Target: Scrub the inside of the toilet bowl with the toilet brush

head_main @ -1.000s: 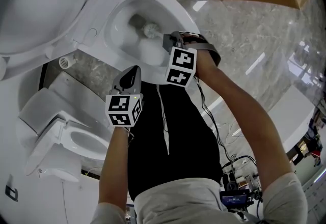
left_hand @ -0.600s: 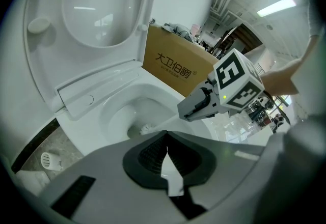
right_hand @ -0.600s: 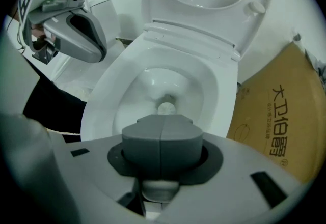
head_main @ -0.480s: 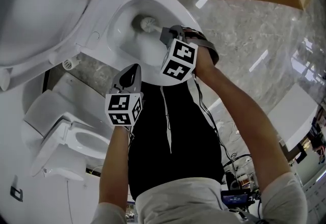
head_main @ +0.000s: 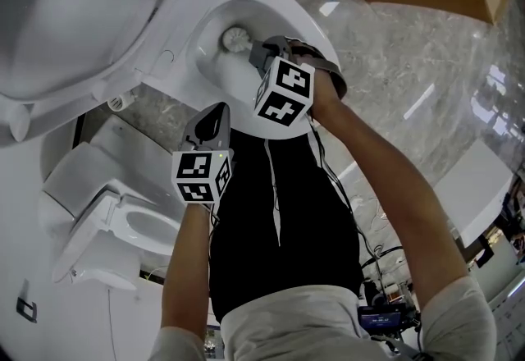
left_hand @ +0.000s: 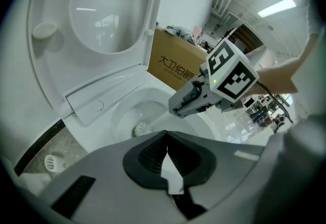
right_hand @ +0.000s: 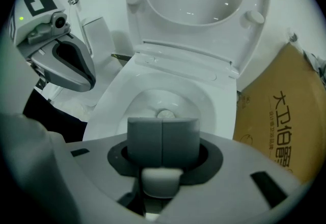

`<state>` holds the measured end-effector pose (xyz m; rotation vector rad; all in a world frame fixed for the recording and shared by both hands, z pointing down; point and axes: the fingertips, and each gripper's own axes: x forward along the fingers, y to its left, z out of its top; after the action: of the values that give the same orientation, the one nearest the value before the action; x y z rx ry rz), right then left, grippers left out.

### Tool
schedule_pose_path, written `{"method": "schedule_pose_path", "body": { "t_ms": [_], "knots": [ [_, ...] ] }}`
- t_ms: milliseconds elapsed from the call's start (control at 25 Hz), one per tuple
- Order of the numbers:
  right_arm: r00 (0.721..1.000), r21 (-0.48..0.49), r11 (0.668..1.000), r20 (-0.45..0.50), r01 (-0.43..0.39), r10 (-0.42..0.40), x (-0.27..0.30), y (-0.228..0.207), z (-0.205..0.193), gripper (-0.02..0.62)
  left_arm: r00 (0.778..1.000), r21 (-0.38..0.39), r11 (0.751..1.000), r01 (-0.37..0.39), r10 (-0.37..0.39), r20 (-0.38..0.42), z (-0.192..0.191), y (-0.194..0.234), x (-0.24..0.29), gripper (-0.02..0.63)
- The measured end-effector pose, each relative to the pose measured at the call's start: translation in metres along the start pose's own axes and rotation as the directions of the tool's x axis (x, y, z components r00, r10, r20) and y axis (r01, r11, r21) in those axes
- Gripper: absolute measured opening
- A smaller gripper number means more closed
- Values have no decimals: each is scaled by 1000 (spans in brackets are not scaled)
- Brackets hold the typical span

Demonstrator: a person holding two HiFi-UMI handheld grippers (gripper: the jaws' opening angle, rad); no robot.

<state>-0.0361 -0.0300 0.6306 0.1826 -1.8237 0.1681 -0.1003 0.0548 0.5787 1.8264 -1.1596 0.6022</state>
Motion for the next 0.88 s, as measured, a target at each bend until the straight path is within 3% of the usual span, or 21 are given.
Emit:
{"method": "schedule_pose_path", "body": {
  "t_ms": [440, 880],
  "knots": [
    [1000, -112, 994, -12, -10, 9, -5, 31, 9, 146, 1000, -23, 1000, -8, 8, 8, -14, 9, -10, 9],
    [999, -200, 980, -33, -5, -1, -15, 66, -15, 147, 1000, 2, 1000, 24, -24, -4, -25, -14, -2, 9]
  ]
}}
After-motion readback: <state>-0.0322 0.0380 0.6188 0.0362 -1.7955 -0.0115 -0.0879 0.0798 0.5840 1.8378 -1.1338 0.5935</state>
